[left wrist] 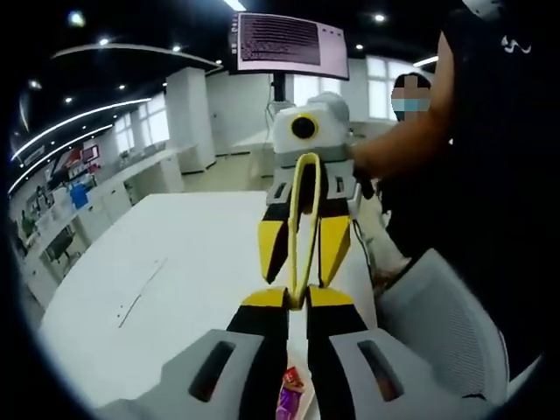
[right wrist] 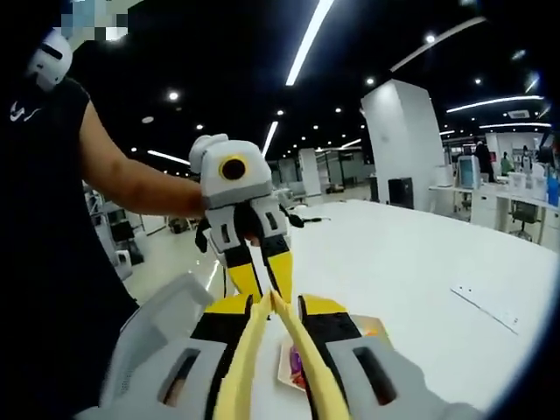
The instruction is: Place the target food into the container with the food tongs after gripping and lifting it, then release it inside without dropping or visibly crushing the food.
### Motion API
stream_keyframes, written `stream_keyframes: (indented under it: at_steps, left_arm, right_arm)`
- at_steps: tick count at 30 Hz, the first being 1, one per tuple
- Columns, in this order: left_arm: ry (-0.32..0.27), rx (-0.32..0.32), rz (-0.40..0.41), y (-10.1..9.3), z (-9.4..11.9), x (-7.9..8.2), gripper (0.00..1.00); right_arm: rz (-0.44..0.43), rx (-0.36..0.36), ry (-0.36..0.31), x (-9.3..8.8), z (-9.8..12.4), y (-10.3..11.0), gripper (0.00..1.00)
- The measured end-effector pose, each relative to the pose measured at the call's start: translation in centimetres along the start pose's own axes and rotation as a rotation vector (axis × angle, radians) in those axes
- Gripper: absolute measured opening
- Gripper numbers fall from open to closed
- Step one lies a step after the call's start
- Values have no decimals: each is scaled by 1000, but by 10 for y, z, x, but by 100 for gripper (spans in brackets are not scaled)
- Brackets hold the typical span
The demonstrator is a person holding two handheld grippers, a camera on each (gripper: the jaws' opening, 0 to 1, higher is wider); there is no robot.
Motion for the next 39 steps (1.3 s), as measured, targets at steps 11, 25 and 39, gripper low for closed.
stream_keyframes:
  at_steps: [11, 25, 39]
  left_arm:
    - [113, 93, -139, -10, 10, -23, 0]
    - [249, 36, -59, -41, -8, -100, 0]
    - [389, 50, -61, -54, -49, -163, 1]
  right_arm:
    - [-55, -32, 79, -24, 25, -3, 24]
    - [-131, -21, 282, -115, 32, 24, 16]
    - [-170, -147, 392, -193, 25, 26, 15]
Point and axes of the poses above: the point that each gripper's makers call its tool centre point, and the gripper's own axes: z roughly backward along the fingers, y roughly to its left, x roughly out of its top, the point moved 6 cm from there along z, roughly backward along the fingers, and after that the axes turned 1 degree about -y, right-handed, at the moved point
